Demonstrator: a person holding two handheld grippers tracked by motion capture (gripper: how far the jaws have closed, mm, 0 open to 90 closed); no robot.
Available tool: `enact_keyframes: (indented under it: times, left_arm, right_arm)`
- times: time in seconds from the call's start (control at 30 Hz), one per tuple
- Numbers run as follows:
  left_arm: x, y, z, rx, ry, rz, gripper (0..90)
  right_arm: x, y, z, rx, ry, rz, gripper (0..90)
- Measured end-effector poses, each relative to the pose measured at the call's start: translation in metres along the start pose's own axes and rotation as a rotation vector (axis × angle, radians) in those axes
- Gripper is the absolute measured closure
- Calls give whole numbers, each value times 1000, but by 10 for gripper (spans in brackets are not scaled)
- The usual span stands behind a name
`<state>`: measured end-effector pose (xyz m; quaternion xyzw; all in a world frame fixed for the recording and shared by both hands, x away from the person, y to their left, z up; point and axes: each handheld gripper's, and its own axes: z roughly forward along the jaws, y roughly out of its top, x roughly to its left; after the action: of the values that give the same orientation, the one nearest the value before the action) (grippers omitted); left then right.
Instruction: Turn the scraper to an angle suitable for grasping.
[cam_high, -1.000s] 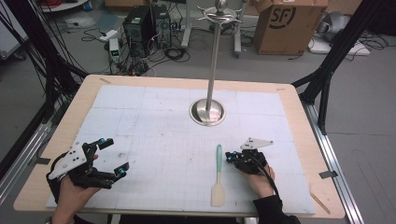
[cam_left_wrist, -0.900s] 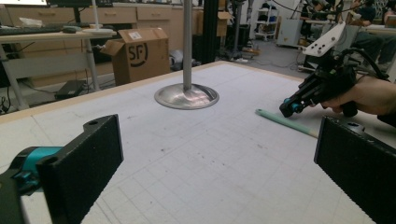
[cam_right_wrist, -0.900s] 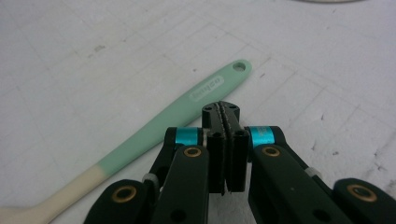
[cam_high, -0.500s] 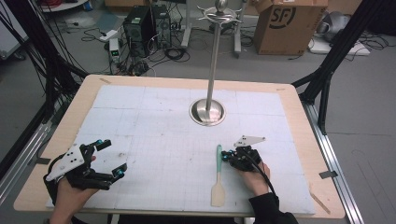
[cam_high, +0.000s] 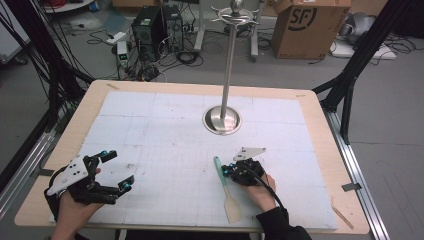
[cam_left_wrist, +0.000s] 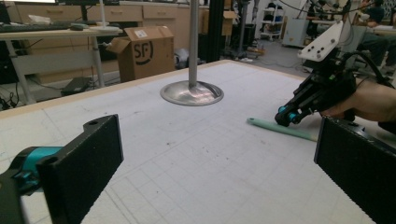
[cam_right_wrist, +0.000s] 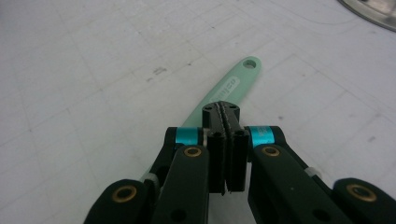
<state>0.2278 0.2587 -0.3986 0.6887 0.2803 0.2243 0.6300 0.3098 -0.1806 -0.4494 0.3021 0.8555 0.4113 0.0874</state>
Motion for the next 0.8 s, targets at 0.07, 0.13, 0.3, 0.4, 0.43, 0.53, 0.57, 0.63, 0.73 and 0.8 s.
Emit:
enact_keyframes:
  times: [0.07, 0.13, 0.3, 0.4, 0.43, 0.53, 0.57, 0.63, 0.73, 0.8]
  left_arm:
    - [-2, 3, -1, -16, -20, -8, 18]
    - [-2, 3, -1, -18, -22, -5, 17]
    - [0, 2, -3, -17, -2, -5, 18]
    - [2, 2, -4, -18, 2, -7, 18]
    - [2, 2, -5, -18, 2, -6, 18]
    - [2, 2, -5, -18, 4, -3, 18]
    - [2, 3, -6, -21, 5, -2, 18]
    - [2, 3, -7, -23, 7, 0, 18]
    - [3, 4, -8, -30, 7, -7, 18]
    - [4, 3, -8, -28, 10, -7, 17]
  right_arm:
    - [4, 1, 3, -1, 17, -10, 895]
    - [7, 2, 4, 3, 16, -11, 895]
    - [16, 4, -6, -46, 18, -43, 894]
    - [30, 3, -13, -67, 49, -59, 895]
    - [35, 2, -13, -55, 64, -68, 895]
    - [50, -2, -8, 1, 109, -93, 895]
    - [55, -2, -7, 23, 118, -105, 895]
    - [60, -2, -5, 47, 118, -125, 895]
    - [73, -3, -4, 90, 88, -152, 897]
    - [72, -4, -5, 91, 91, -140, 898]
